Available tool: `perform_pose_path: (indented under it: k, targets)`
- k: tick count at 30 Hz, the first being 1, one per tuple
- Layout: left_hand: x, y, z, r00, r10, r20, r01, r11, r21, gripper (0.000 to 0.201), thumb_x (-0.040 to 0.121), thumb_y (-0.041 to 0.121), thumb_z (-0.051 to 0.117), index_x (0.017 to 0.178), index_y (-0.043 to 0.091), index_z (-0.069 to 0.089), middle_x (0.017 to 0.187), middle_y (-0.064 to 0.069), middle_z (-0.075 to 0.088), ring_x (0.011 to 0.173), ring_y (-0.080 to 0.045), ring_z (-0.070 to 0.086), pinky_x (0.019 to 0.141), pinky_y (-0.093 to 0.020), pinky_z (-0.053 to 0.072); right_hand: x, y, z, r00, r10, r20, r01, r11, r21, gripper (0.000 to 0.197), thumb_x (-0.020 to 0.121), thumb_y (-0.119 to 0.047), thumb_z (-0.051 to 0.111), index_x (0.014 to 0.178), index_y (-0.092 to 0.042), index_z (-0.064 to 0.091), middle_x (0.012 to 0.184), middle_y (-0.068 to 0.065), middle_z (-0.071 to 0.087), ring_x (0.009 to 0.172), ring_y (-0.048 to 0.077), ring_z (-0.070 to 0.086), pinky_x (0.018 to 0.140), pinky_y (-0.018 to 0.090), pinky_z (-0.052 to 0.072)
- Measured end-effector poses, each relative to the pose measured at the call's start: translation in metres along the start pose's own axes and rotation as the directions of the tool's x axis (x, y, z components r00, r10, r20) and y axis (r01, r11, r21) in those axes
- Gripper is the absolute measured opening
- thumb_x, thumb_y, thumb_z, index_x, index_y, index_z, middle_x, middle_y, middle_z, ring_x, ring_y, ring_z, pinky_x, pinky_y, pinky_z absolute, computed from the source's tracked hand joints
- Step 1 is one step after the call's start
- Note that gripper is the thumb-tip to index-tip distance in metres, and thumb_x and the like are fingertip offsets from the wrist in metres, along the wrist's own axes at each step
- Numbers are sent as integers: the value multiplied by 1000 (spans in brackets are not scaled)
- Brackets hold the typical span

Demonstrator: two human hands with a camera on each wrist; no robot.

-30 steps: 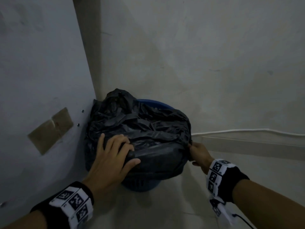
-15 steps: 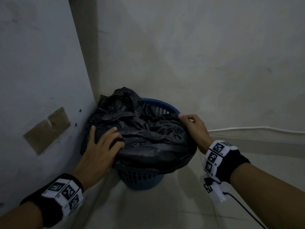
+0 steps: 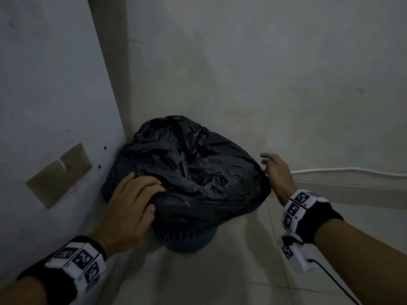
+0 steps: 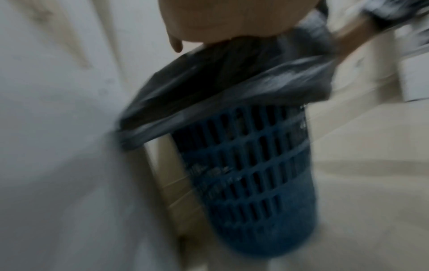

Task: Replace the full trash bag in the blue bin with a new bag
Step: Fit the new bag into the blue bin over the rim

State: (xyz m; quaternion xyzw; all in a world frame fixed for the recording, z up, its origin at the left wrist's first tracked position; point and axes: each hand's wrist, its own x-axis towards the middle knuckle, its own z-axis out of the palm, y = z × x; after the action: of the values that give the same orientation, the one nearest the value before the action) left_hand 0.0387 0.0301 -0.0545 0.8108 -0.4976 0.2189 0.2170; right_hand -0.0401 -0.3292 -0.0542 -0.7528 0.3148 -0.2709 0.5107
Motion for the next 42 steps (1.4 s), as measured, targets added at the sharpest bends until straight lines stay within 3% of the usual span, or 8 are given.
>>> perform_pose_path:
  k: [3,6,11,16,25,30,34,42]
  targets:
    - [8,31,10,1000,8,30,-7,1000,-11,43,100,44,24,113,18,56,109,-2,62,101,-21,54,102,-37,29,-4,-24,9,995,36,88,-48,990,135,37,92,-40,51,124,-22,56,119,5,59,108,25,58,101,42,46]
    - [7,49,25,996,-70,63,66,996,65,50,97,56,26,109,20,59,103,3,63,95,-19,56,97,-34,28,-10,-24,20,994,0,111,11,995,-96,33,86,-48,64,92,-16,64,93,7,66,91,25,62,84,37,50]
    - [10,37,25,994,-106,0,106,994,33,52,92,67,26,89,24,55,84,10,53,83,-11,47,88,-31,27,-5,-27,11,978,-135,-162,108,980,-167,31,96,-33,54,77,-8,52,82,14,55,80,26,50,68,32,33]
    - [5,4,13,999,-37,21,35,995,89,57,93,66,19,83,22,53,84,7,49,86,-14,44,98,-41,27,4,22,-4,975,224,6,-217,951,-221,33,91,-26,53,62,-13,49,75,20,57,77,31,53,77,46,50]
    - [-2,-4,12,969,-210,-133,194,973,-123,36,91,26,33,123,18,48,129,-4,47,119,-24,45,99,-66,34,-12,-10,-5,972,208,109,-232,921,313,41,98,-23,40,139,-20,45,125,11,56,104,34,60,78,41,52]
    - [5,35,11,987,-112,-118,86,975,-204,47,96,53,28,131,24,40,137,8,41,131,-10,36,116,-53,14,-12,-12,21,989,136,56,-140,986,85,48,94,-47,52,76,-2,46,77,22,47,71,31,53,69,35,47]
    - [6,43,22,996,-86,16,87,994,-72,61,89,70,32,133,28,41,141,6,41,139,-14,28,117,-51,10,-19,-1,25,993,-5,-118,19,993,117,33,101,-27,44,73,-13,36,68,5,37,63,19,36,57,31,28]
    - [4,9,19,985,-171,37,170,985,12,64,85,76,30,107,23,59,128,2,55,135,-15,31,116,-56,9,-26,27,10,886,335,320,-251,927,-278,22,98,-20,40,91,-9,58,83,17,64,67,29,63,60,30,51]
